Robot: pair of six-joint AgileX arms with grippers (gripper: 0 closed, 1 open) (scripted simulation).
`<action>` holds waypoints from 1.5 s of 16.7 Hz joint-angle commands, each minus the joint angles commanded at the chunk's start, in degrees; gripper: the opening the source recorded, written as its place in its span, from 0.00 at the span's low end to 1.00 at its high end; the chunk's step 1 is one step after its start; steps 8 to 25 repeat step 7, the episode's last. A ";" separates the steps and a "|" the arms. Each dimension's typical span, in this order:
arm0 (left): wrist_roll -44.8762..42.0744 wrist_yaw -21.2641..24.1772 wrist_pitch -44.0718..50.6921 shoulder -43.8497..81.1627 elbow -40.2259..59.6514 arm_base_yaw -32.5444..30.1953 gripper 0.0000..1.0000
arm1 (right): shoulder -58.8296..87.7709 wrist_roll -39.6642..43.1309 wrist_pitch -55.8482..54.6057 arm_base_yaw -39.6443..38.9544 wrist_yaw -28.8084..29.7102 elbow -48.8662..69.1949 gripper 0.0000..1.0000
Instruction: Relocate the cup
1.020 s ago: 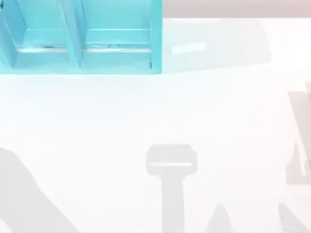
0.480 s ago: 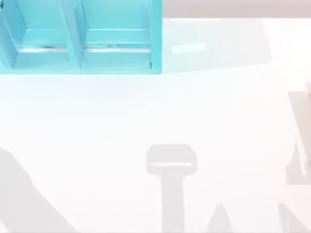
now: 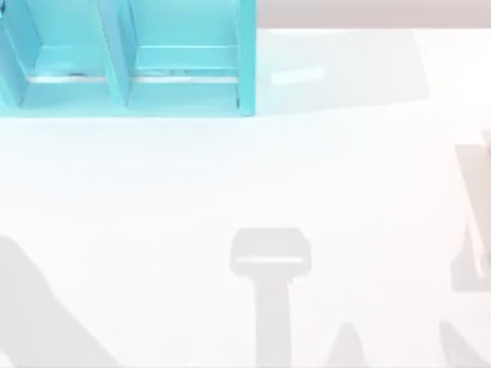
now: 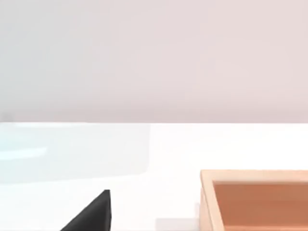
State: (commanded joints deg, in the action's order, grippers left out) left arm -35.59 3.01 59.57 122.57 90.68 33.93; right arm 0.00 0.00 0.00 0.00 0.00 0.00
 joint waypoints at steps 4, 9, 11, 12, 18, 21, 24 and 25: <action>0.00 0.00 0.00 0.00 0.00 0.00 1.00 | 0.00 0.00 0.00 0.00 0.00 0.00 1.00; 0.00 0.00 0.00 0.00 0.00 0.00 1.00 | 0.00 0.00 0.00 0.00 0.00 0.00 1.00; 0.00 0.00 0.00 0.00 0.00 0.00 1.00 | 0.00 0.00 0.00 0.00 0.00 0.00 1.00; 0.00 0.00 0.00 0.00 0.00 0.00 1.00 | 0.00 0.00 0.00 0.00 0.00 0.00 1.00; 0.00 0.00 0.00 0.00 0.00 0.00 1.00 | 0.00 0.00 0.00 0.00 0.00 0.00 1.00; 0.00 0.00 0.00 0.00 0.00 0.00 1.00 | 0.00 0.00 0.00 0.00 0.00 0.00 1.00; 0.00 0.00 0.00 0.00 0.00 0.00 1.00 | 0.00 0.00 0.00 0.00 0.00 0.00 1.00; 0.00 0.00 0.00 0.00 0.00 0.00 1.00 | 0.00 0.00 0.00 0.00 0.00 0.00 1.00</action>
